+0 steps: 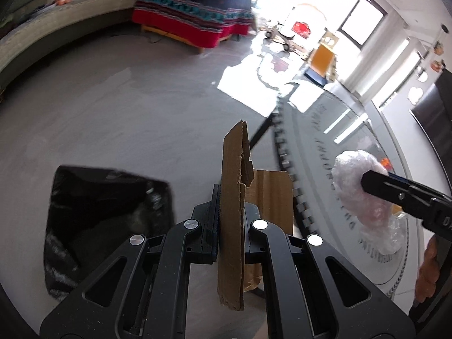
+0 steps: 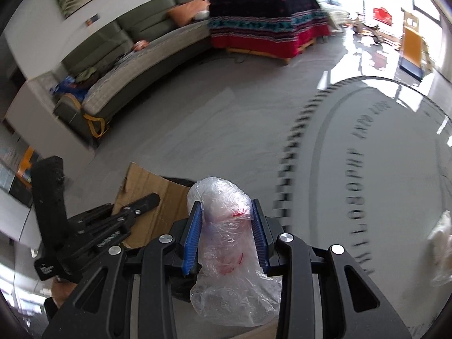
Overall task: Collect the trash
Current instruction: 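Carry the cardboard and plastic bag over the black trash bag, then open both tools to drop the cardboard and plastic bag into the trash bag, then move both tools back over the table toward the white cloth and yellow cup, then grasp the white cloth with the left tool while the right tool grasps the yellow corn snack cup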
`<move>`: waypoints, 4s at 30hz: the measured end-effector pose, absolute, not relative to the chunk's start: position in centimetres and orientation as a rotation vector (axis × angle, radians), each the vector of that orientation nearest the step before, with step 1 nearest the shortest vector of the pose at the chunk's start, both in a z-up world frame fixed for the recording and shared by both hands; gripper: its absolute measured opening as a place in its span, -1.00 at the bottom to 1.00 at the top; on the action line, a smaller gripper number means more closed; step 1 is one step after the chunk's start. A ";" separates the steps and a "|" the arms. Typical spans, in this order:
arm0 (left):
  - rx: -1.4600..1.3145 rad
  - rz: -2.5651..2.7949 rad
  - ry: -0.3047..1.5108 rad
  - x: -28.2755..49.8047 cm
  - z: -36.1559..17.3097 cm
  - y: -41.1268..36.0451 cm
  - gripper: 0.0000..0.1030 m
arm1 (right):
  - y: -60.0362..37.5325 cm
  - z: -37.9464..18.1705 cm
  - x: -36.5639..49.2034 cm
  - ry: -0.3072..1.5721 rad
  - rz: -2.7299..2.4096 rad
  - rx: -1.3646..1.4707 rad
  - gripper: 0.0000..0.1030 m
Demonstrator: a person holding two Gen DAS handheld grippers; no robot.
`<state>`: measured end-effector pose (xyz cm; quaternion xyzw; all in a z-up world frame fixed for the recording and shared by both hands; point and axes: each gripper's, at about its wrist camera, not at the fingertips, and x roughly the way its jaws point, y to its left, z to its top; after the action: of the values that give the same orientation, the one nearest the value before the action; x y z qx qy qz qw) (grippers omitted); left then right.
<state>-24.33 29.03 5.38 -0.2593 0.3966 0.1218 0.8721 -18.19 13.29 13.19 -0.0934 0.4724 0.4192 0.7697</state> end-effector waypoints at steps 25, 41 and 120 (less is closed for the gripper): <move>-0.593 0.817 0.860 -39.0 -0.3 38.9 0.87 | 27.1 8.0 -29.8 1.084 1.178 -0.444 0.24; -0.537 0.741 0.864 -36.3 1.4 37.0 0.87 | 23.2 9.7 -27.1 1.071 1.190 -0.317 0.24; -0.289 -0.360 1.355 10.0 0.7 -5.3 0.25 | -30.1 7.5 -1.5 1.071 0.206 0.288 0.24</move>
<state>10.01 -5.29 0.66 -0.1326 0.6211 -0.1651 0.7546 -1.45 -30.08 7.49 0.1364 0.5077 0.0975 0.8451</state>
